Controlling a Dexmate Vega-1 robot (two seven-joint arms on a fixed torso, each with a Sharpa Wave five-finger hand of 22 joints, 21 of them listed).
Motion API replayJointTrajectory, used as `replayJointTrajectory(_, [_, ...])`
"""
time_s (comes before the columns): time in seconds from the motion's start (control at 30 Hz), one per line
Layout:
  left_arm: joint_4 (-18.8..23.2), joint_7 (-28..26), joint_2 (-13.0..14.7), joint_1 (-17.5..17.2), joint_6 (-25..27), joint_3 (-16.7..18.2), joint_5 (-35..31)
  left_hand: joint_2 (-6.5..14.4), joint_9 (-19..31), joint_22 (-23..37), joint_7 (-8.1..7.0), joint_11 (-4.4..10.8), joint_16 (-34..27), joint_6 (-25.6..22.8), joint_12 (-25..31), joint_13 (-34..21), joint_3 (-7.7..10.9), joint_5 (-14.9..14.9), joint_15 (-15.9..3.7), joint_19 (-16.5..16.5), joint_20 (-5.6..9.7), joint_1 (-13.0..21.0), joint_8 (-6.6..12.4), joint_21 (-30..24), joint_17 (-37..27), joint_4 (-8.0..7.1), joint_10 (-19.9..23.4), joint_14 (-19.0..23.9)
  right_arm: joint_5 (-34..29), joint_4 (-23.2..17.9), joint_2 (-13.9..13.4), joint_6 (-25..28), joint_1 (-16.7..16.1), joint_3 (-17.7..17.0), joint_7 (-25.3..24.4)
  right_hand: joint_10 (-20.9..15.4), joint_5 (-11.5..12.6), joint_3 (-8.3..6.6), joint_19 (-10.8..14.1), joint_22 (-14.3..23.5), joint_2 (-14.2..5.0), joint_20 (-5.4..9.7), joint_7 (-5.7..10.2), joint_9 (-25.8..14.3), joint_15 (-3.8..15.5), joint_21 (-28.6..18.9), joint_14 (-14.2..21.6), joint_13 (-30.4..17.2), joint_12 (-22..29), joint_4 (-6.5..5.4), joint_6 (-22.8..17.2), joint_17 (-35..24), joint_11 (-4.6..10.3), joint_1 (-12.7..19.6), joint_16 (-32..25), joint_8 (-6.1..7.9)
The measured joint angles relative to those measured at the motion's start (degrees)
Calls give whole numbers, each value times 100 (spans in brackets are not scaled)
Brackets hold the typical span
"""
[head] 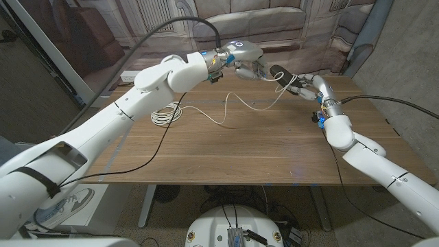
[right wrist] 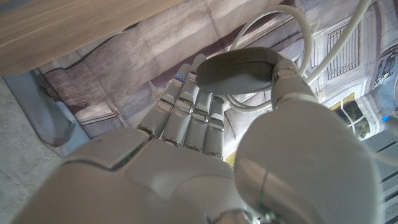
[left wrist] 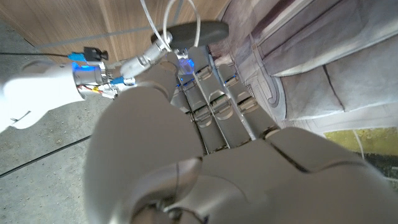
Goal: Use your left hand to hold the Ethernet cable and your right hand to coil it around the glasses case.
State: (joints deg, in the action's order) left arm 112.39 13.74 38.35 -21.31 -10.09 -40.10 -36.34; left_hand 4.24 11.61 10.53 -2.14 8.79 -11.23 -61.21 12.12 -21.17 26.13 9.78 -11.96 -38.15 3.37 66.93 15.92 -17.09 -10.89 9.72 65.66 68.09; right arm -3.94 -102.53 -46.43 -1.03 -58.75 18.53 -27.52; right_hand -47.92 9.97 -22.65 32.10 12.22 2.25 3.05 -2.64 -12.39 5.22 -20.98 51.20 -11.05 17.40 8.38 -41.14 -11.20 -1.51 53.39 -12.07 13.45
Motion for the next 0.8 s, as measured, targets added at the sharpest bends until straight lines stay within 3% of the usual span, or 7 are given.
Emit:
replayJointTrajectory(0.27, [-256,109,-312,403,-79,-185,-56,0,0,0,0,0,-2,0,-18,-1,0,-6,-2,0,0,-1,-10,0,0,0,0,3,-91,-39,-58,-180,-60,117,40,0,0,1,0,0,-43,0,0,3,0,-24,1,-3,3,0,0,0,0,-43,0,2])
replayJointTrajectory(0.8, [-936,429,-888,1052,-76,-607,-187,0,-3,0,0,0,-2,0,0,-53,-1,-23,-14,0,0,-3,-23,0,0,-1,0,8,-155,-93,-104,-1219,-159,168,94,1,-6,14,0,0,-52,0,0,0,-9,-24,11,-3,2,-1,0,0,1,-52,0,20])
